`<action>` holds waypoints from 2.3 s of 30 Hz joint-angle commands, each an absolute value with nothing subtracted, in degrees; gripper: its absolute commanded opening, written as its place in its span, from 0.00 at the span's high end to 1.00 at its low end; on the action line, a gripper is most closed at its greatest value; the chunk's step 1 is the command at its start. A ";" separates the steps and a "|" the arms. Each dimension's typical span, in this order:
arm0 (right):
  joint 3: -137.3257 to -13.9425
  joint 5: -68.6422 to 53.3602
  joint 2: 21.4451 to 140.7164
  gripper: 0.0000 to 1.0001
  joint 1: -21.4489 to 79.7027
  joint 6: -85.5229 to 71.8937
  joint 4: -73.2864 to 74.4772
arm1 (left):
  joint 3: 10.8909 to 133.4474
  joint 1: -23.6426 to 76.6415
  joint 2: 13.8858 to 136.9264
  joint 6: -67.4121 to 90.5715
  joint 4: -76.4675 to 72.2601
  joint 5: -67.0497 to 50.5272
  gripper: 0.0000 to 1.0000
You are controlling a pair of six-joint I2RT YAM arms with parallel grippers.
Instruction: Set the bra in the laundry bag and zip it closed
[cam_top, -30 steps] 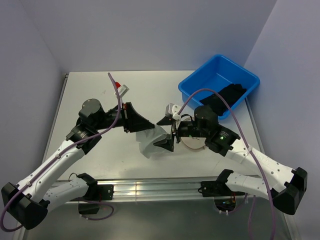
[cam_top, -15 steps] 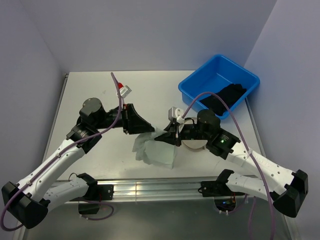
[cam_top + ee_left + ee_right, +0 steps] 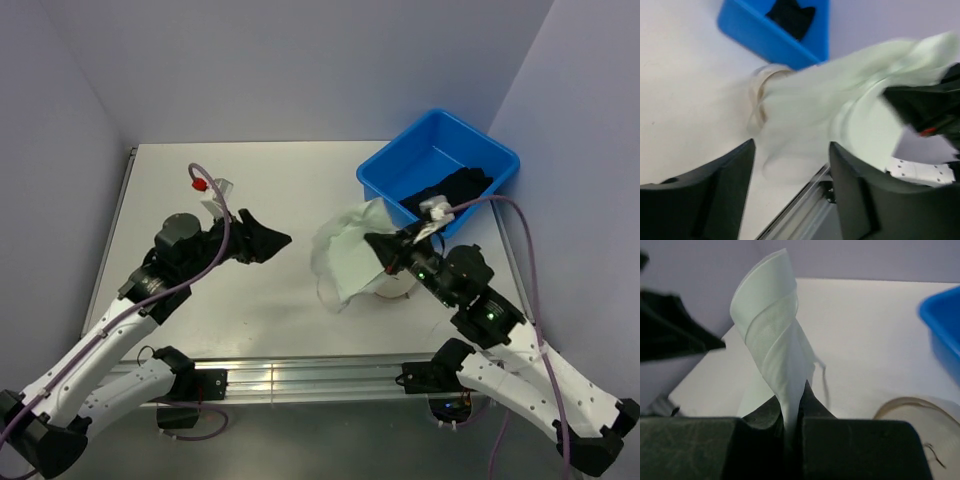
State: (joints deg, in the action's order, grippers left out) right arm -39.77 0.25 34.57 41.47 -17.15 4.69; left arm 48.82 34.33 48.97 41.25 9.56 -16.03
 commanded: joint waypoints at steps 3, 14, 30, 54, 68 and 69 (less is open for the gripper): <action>-43.05 29.69 25.16 1.00 40.96 -26.97 14.74 | 42.02 34.72 56.68 40.95 0.83 -13.27 0.42; -46.40 39.11 17.58 1.00 40.96 -24.17 13.27 | 50.52 47.70 86.73 40.78 -14.23 -15.65 0.63; -46.15 39.73 14.94 1.00 40.96 -21.62 12.92 | 62.13 53.44 107.93 42.01 -17.23 -12.31 0.68; -44.30 33.40 15.82 1.00 40.96 -22.76 13.18 | 66.27 56.43 109.51 37.79 -10.72 -0.35 0.66; -42.72 22.44 23.28 1.00 40.96 -24.87 8.45 | 55.48 55.90 98.36 38.76 -12.65 10.00 1.00; -42.80 21.02 24.07 1.00 40.96 -24.96 7.92 | 54.24 55.55 97.04 38.76 -12.74 10.72 1.00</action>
State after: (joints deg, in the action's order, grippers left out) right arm -43.13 26.79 21.96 41.21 -23.70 12.53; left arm 57.12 56.14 103.68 39.03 -11.25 4.99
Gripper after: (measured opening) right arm 0.071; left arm 0.012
